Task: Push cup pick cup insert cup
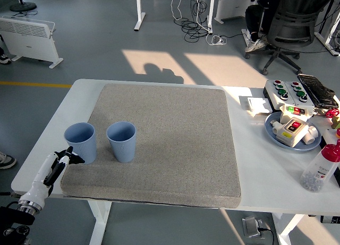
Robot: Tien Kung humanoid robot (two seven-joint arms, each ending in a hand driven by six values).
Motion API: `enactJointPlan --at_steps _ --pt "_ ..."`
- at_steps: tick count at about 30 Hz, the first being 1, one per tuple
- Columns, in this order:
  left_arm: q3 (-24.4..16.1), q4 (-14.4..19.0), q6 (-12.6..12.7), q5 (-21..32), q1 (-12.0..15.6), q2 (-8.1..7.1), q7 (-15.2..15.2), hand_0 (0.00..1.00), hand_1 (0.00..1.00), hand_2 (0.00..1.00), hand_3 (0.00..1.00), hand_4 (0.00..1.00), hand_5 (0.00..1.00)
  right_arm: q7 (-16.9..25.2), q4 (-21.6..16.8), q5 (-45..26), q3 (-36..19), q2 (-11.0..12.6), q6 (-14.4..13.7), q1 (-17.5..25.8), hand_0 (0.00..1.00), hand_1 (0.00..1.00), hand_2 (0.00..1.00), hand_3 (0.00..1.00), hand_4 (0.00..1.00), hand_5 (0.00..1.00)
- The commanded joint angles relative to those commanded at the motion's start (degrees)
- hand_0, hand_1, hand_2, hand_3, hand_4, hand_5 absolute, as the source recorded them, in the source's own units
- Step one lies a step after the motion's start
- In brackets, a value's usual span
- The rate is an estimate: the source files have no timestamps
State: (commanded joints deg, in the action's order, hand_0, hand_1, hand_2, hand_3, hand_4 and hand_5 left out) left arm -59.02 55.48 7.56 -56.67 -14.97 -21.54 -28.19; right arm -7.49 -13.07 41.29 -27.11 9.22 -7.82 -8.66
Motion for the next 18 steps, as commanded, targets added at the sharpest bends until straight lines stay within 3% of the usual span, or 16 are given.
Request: enactJointPlan --at_steps 7,18 --pt "1.2 -1.2 -0.3 1.0 -1.2 -0.16 -0.1 0.639 0.548 0.471 0.396 0.525 0.998 -0.1 -0.1 0.2 -0.1 -0.1 0.1 -0.1 0.742 0.681 0.664 0.595 0.176 0.389" --pt "2.7 -2.5 -0.6 4.5 -4.1 0.91 0.4 0.64 0.547 0.471 0.397 0.524 0.998 -0.2 -0.1 1.1 -0.5 -0.2 0.2 -0.2 0.742 0.681 0.665 0.594 0.175 0.389"
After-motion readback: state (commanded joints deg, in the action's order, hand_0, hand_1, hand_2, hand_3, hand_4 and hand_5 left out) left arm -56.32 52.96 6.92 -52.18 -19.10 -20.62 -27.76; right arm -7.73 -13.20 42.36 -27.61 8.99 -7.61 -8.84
